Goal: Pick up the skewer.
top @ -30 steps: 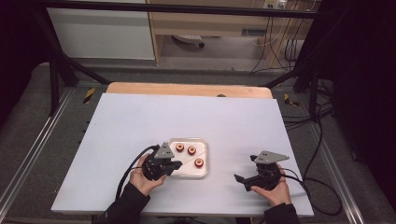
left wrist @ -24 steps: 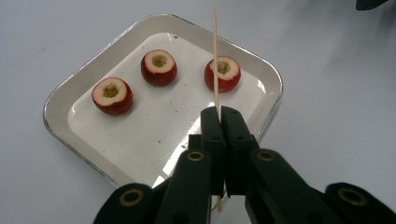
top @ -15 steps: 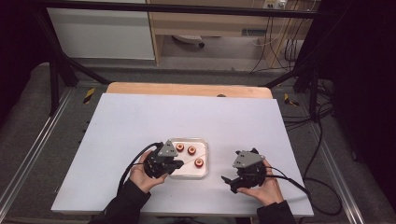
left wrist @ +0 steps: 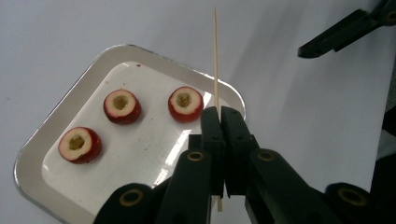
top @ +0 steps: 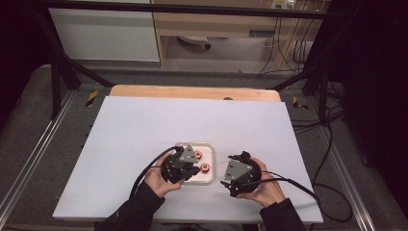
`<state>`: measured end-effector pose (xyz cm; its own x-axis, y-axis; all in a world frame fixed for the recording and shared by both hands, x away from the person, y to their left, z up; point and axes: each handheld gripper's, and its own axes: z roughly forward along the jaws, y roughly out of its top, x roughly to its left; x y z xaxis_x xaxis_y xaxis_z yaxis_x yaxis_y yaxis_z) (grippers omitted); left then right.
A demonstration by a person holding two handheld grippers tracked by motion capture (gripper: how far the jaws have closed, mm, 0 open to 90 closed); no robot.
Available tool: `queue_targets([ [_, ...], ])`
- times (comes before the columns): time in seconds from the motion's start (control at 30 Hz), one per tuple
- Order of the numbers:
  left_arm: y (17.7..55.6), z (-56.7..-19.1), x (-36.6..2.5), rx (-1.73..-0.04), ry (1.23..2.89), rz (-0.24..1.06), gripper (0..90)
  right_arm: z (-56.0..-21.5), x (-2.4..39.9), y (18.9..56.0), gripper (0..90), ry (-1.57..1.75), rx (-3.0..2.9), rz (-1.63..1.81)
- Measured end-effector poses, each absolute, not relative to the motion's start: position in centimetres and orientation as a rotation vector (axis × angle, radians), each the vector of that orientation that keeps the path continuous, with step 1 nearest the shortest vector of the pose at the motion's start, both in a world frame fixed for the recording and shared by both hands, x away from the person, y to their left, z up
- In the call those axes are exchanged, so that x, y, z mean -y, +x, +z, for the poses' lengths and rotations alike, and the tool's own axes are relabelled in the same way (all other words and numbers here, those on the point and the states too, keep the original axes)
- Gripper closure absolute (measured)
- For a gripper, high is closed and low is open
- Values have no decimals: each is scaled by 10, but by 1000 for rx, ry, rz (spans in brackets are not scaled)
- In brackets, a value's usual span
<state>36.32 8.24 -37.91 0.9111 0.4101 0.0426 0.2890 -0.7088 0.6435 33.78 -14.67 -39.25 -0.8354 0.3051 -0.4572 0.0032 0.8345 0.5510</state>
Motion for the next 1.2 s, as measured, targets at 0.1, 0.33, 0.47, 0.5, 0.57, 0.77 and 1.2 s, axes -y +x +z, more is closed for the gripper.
queue_targets([
  [0.1,362,-378,-74,-473,2420,232,886,-394,144,337,249,172,-2458,709],
  [0.33,358,-379,-61,-440,2440,210,886,-402,139,336,444,-31,-2440,622],
  [0.47,357,-380,-55,-427,2445,195,886,-403,140,335,528,-94,-2437,597],
  [0.5,356,-380,-54,-423,2446,193,886,-404,139,335,554,-108,-2433,593],
  [0.57,355,-380,-52,-415,2449,190,886,-405,140,335,629,-172,-2421,552],
  [0.77,353,-380,-47,-390,2457,181,886,-408,141,333,747,-266,-2419,492],
  [1.2,354,-382,-46,-383,2462,166,886,-411,141,330,890,-373,-2407,448],
])
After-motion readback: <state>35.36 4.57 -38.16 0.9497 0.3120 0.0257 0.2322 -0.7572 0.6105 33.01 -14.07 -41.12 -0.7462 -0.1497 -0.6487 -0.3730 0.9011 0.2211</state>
